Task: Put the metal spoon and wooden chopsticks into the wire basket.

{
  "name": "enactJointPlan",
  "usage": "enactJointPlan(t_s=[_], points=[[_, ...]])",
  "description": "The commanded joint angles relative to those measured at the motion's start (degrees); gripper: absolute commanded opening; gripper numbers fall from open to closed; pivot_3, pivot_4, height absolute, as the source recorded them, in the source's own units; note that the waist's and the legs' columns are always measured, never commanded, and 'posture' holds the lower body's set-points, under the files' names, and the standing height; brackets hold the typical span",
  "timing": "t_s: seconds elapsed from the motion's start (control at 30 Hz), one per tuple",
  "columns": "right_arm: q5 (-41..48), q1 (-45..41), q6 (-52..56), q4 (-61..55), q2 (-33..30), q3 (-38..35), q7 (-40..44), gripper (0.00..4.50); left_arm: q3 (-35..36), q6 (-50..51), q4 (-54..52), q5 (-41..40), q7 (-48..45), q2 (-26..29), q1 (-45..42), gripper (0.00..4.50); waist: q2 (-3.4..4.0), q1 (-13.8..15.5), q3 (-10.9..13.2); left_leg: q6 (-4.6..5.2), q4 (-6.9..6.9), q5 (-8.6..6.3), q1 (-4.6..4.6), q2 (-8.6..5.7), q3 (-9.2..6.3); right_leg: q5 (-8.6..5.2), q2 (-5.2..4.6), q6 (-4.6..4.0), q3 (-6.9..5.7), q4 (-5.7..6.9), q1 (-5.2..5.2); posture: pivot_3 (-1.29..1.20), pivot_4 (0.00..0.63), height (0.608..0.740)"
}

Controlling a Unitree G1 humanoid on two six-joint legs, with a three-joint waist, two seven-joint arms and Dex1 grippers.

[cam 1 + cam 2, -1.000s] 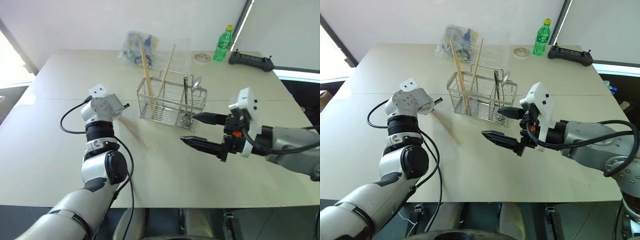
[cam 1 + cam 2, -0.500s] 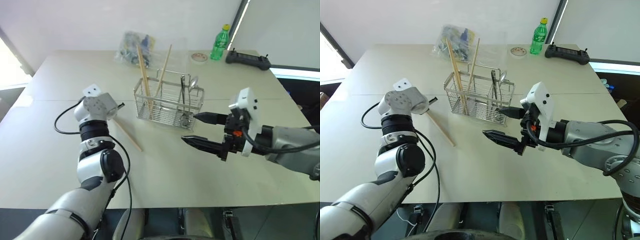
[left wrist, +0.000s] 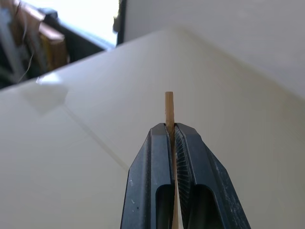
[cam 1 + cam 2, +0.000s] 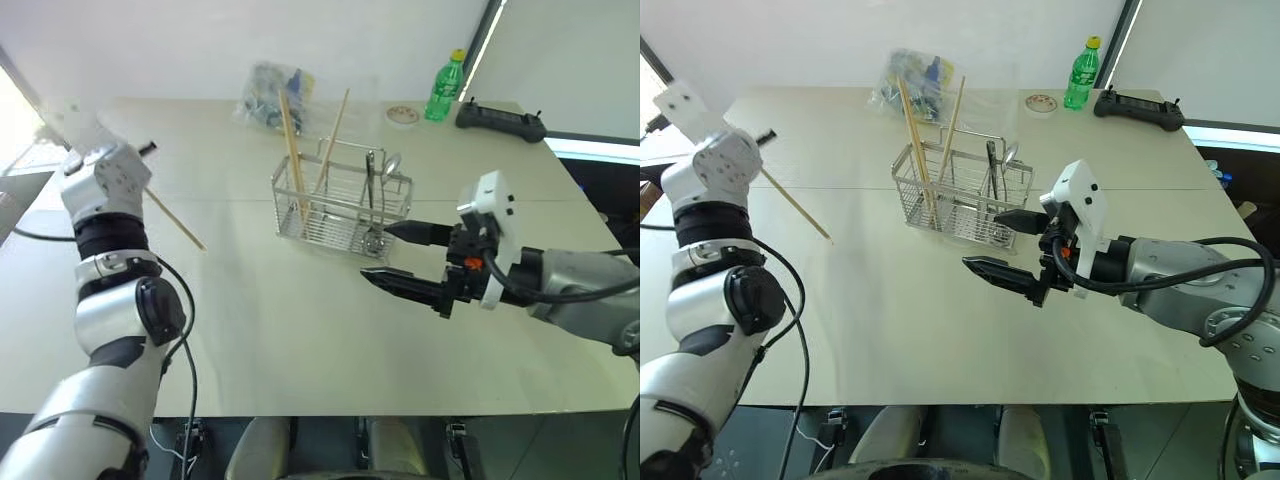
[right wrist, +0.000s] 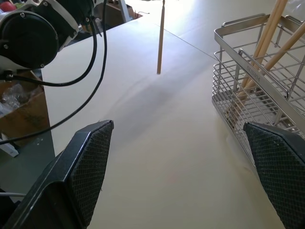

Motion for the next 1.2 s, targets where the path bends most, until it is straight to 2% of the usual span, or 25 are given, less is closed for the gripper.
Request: enactJointPlan(t_s=[0.03,0.13,0.27,0.37,0.53,0.8,1.2], points=[[-0.4,-0.4,-0.8,0.0,-0.5,-1.7,0.9,4.50,-5.2,-13.8,-4.9,0.8,-13.2,2.0,-6.1,0.01,-0.02,0.0,0.0,0.00,0.00,0.00,-0.03,0.00,0.00,0.00,0.00,0.00,0.00,-0.01,-0.02,0.00,0.150,0.707],[-1.0,-0.1,-0.6,0.5,-1.3,-2.5,1.8,4.50,-7.6,-20.4,-8.8,-1.3,-23.9,1.9,-8.9,0.01,-0.02,-0.1,0.0,0.01,-0.01,0.00,-0.06,0.01,0.04,0.00,-0.04,0.00,0.00,-0.07,-0.02,0.00,0.150,0.707],[-1.4,-0.8,-0.2,1.4,-1.7,-3.1,0.5,4.50,-6.6,-16.4,-14.8,-9.4,-32.0,-0.2,-12.1,0.01,0.04,-0.3,0.0,0.05,-0.05,-0.03,-0.04,0.03,0.07,0.00,-0.06,0.00,0.01,-0.09,-0.02,0.00,0.150,0.707],[-1.5,-0.7,-0.4,1.8,-2.0,-4.2,-0.8,4.50,-6.2,-12.4,-16.8,-13.7,-34.2,-1.8,-13.0,0.01,0.07,-0.2,0.0,0.06,-0.04,-0.03,0.00,0.06,0.04,-0.01,-0.02,0.00,0.01,-0.02,-0.02,0.00,0.150,0.707],[-0.4,-0.5,-0.3,1.7,-2.0,-5.6,-3.2,4.50,-8.2,-9.4,-17.7,-15.0,-36.8,-3.7,-12.6,0.01,0.06,-0.2,0.0,0.08,0.08,-0.01,0.00,0.05,0.04,0.00,0.02,0.00,0.01,0.01,0.02,0.00,0.150,0.707],[0.8,0.6,-0.5,0.7,-1.9,-6.6,-6.1,4.50,-12.2,-1.7,-25.8,-17.2,-38.1,-9.9,-6.7,0.01,0.04,-0.2,0.0,0.08,0.03,-0.01,-0.03,0.02,0.00,0.00,0.01,0.00,0.01,-0.01,0.03,0.00,0.150,0.707],[-1.8,-1.2,-1.9,1.2,0.7,-5.2,-7.9,4.50,-18.1,3.9,-33.7,-13.8,-39.2,-9.8,5.0,0.01,0.14,-0.2,0.0,0.09,0.06,-0.01,0.01,0.06,0.02,-0.01,0.07,-0.03,0.02,0.01,0.03,0.00,0.150,0.707]])
